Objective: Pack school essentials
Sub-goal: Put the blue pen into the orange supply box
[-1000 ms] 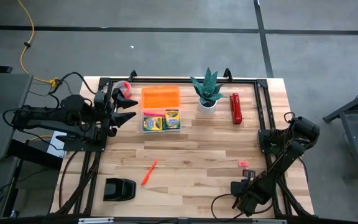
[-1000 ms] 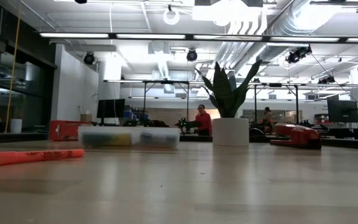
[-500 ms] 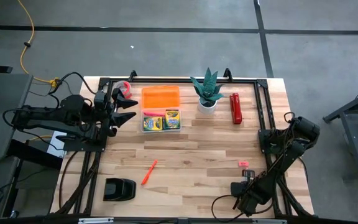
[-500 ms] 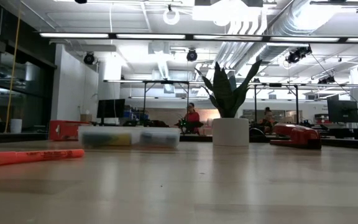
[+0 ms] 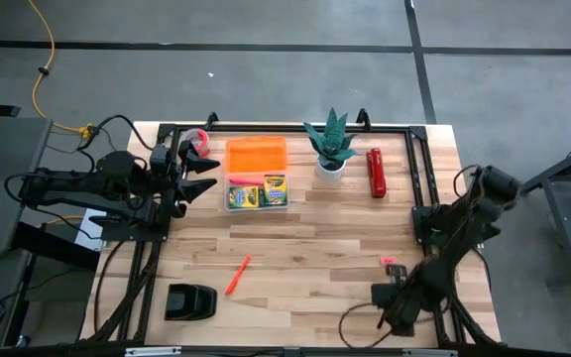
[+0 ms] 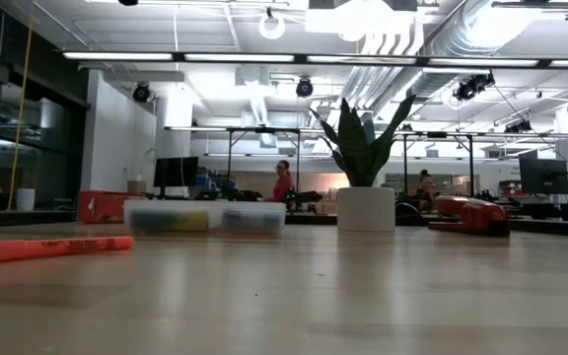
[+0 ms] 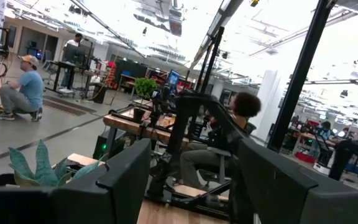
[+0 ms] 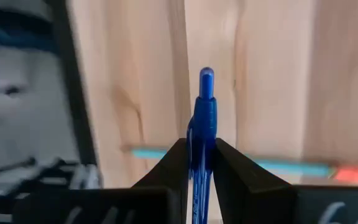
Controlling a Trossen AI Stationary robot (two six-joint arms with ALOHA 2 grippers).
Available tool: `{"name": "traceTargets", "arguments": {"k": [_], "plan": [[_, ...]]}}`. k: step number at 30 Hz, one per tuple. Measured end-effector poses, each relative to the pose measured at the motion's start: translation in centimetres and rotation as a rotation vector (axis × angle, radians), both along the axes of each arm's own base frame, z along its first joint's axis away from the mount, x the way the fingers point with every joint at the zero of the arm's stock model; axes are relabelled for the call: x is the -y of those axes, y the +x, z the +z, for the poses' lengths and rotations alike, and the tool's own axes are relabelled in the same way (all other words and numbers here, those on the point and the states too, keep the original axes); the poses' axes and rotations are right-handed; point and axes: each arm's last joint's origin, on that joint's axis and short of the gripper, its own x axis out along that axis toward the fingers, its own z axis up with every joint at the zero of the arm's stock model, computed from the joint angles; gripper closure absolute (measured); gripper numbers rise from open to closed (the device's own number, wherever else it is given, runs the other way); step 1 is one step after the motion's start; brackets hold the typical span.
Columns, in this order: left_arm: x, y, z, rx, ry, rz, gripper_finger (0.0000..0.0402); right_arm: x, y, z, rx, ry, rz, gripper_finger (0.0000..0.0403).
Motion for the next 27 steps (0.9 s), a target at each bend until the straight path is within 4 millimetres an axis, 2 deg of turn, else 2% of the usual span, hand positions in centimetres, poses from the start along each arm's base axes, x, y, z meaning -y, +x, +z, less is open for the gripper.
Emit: {"name": "traceTargets", "arguments": {"k": [4, 8, 11, 14, 17, 21, 27], "plan": [[0.0, 0.0, 0.0, 0.000, 0.000, 0.000, 0.0171, 3.7, 1.9, 4.3, 0.255, 0.052, -0.083, 0.0365], [0.0, 0.0, 0.0, 0.002, 0.000, 0.000, 0.0171, 8.6, 4.0, 8.1, 0.564, -0.015, -0.194, 0.0366], [0.0, 0.2, -0.1, -0.004, 0.000, 0.001, 0.0171, 12.0, 5.7, 10.0, 0.737, -0.080, -0.246, 0.0366], [-0.1, 1.0, -0.5, -0.039, -0.002, 0.001, 0.0171, 14.5, 7.5, 11.3, 0.886, -0.094, -0.242, 0.0366], [-0.1, 2.2, -1.3, -0.104, 0.031, -0.023, 0.0171, 16.4, 9.1, 12.4, 1.035, -0.080, -0.216, 0.0366], [0.0, 3.5, -2.1, -0.160, 0.046, -0.062, 0.0171, 18.0, 9.9, 13.8, 1.185, -0.130, -0.222, 0.0366], [-0.1, 4.2, -2.6, -0.193, 0.042, -0.067, 0.0171, 18.6, 10.0, 14.0, 1.211, -0.167, -0.227, 0.0366]]}}
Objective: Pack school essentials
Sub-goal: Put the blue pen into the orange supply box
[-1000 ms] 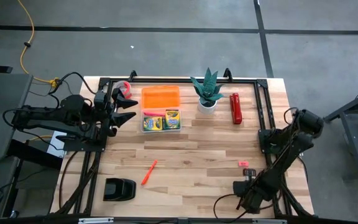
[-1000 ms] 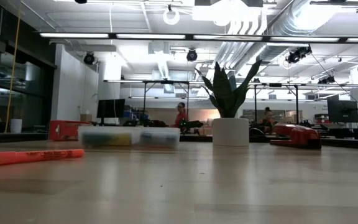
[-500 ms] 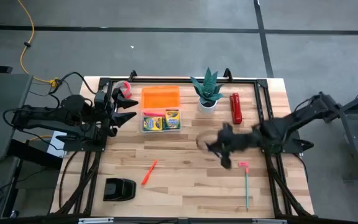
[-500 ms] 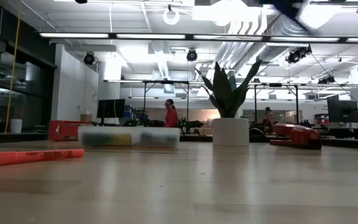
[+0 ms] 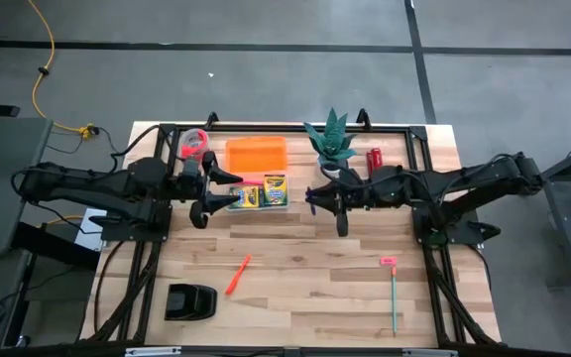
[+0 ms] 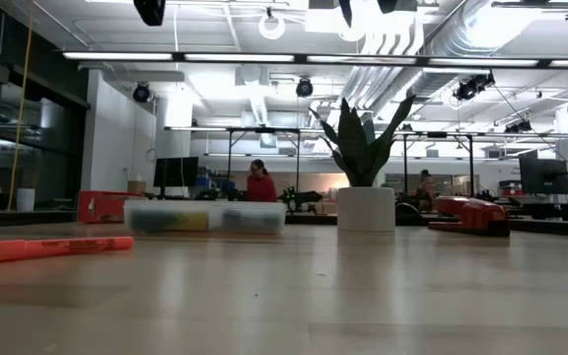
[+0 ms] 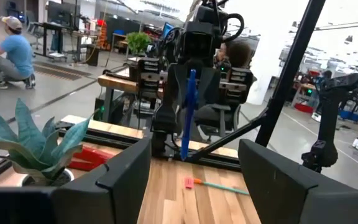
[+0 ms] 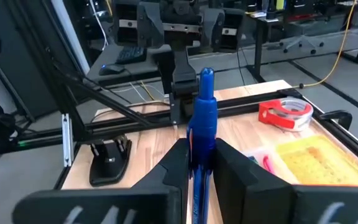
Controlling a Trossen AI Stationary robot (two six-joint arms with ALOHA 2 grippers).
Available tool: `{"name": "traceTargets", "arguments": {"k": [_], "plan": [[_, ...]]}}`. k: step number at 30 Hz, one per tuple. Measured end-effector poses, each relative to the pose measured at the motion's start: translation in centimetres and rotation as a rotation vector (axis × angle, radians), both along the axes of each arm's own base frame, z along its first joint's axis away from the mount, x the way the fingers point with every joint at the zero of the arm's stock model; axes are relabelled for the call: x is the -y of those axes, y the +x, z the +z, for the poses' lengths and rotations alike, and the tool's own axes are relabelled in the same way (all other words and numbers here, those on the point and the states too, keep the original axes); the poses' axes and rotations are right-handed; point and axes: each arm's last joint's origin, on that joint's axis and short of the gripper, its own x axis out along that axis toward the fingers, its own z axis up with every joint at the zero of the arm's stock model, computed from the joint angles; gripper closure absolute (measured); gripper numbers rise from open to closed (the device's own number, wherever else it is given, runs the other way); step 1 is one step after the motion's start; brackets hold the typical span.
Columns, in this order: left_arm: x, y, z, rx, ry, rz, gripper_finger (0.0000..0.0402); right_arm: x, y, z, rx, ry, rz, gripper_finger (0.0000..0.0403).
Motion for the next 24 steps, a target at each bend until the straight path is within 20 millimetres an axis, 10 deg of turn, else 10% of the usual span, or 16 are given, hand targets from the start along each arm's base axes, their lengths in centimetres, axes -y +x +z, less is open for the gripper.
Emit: {"name": "traceTargets", "arguments": {"k": [10, 24], "plan": [[-0.1, 0.2, -0.1, -0.007, -0.005, 0.032, 0.0171, 0.1, 0.5, -0.1, 0.024, -0.017, -0.023, 0.0367], [-0.4, 8.2, -2.3, -0.231, -0.020, -0.044, 0.0171, 1.2, 5.1, -1.7, 0.205, 0.034, -0.011, 0.0377]]}}
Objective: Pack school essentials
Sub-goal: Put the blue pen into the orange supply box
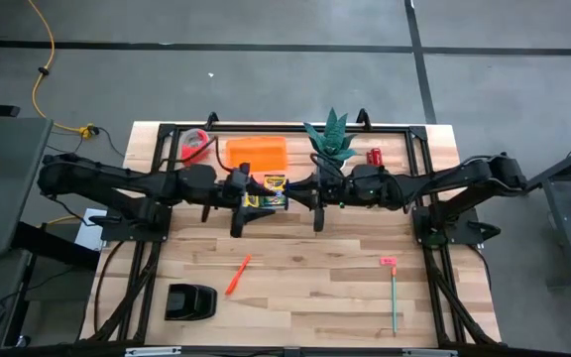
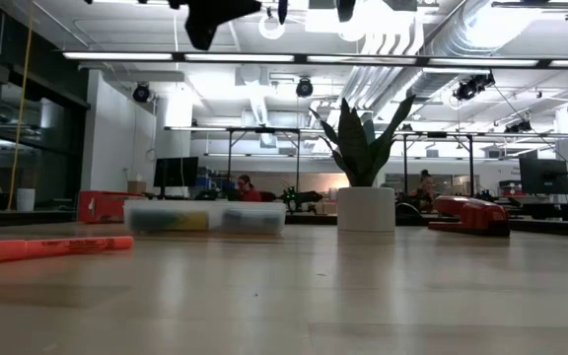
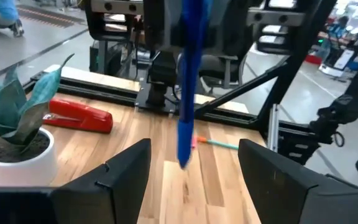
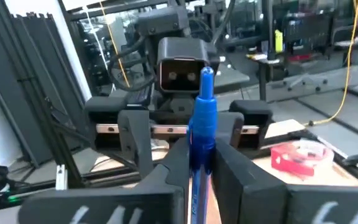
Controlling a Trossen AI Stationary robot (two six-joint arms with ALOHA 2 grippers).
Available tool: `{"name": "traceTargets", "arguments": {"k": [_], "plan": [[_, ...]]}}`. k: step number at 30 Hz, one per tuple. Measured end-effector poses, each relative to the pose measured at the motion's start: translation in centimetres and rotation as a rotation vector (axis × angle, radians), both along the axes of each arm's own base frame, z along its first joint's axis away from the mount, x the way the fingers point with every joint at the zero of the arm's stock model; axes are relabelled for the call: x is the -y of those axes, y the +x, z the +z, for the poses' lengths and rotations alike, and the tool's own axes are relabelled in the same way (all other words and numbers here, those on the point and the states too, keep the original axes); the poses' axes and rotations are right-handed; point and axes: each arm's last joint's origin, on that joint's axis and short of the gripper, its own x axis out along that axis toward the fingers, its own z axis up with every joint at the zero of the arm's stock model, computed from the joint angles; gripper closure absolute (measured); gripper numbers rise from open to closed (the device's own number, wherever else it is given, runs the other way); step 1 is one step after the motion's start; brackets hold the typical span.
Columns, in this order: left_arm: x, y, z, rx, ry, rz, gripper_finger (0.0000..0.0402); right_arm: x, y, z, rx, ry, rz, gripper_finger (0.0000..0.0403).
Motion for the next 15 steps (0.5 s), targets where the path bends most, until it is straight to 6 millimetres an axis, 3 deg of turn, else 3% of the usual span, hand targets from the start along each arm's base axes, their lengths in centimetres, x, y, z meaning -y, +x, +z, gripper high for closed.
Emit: {"name": "traceTargets", "arguments": {"k": [9, 15], "plan": [[-0.2, 3.1, -0.2, 0.086, -0.002, 0.013, 0.0171, 0.0, 0.0, 0.2, 0.019, 0.013, 0.006, 0.0377], [-0.3, 4.0, -0.7, 0.135, -0.015, 0.015, 0.0183, 0.0, 0.0, 0.2, 0.019, 0.013, -0.002, 0.0377]]}}
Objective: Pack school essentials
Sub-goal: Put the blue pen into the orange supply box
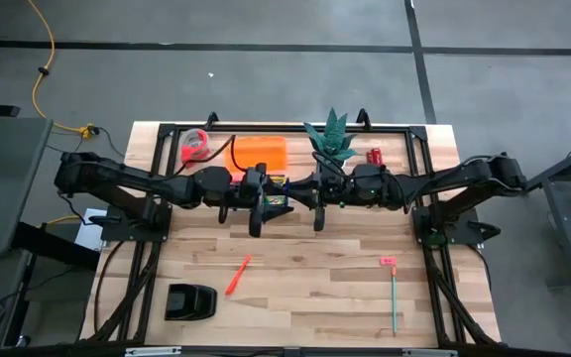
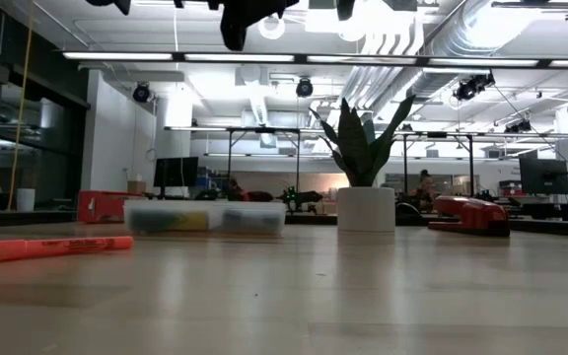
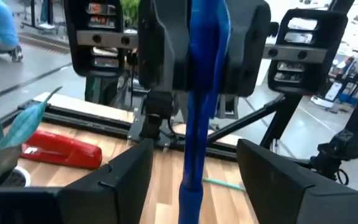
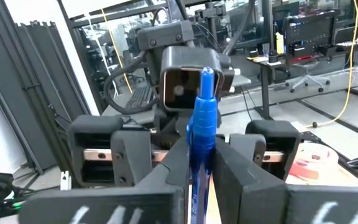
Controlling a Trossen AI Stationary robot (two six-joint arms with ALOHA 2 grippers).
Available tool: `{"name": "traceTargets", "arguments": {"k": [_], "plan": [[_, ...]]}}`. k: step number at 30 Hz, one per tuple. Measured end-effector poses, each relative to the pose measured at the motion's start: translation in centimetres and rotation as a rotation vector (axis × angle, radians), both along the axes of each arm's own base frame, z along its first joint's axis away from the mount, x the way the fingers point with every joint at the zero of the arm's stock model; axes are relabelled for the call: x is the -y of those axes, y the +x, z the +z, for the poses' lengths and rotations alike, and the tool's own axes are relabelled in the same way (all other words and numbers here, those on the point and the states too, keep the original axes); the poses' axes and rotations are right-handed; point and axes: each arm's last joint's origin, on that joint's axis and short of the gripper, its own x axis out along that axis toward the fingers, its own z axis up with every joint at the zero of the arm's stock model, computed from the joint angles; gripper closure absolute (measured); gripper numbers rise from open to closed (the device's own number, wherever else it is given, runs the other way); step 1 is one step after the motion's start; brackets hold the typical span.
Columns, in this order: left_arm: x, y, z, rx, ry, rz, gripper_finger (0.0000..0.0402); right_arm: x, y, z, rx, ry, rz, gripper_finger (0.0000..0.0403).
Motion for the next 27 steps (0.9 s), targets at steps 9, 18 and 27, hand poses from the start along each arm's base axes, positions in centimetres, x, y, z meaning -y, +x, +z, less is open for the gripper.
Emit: {"name": "traceTargets", "arguments": {"k": [9, 18, 27], "plan": [[0.0, 0.1, -0.3, -0.020, 0.032, 0.000, 0.0307, 0.0, 0.0, 0.0, 0.000, 0.000, 0.000, 0.0377], [-0.1, 0.1, -0.3, -0.021, 0.036, 0.021, 0.0375, 0.0, 0.0, 0.0, -0.001, -0.001, -0.002, 0.0364], [-1.8, -2.1, 0.9, -0.081, 0.051, 0.089, 0.0388, 0.3, -2.2, 1.7, -0.022, 0.019, -0.033, 0.0256]]}}
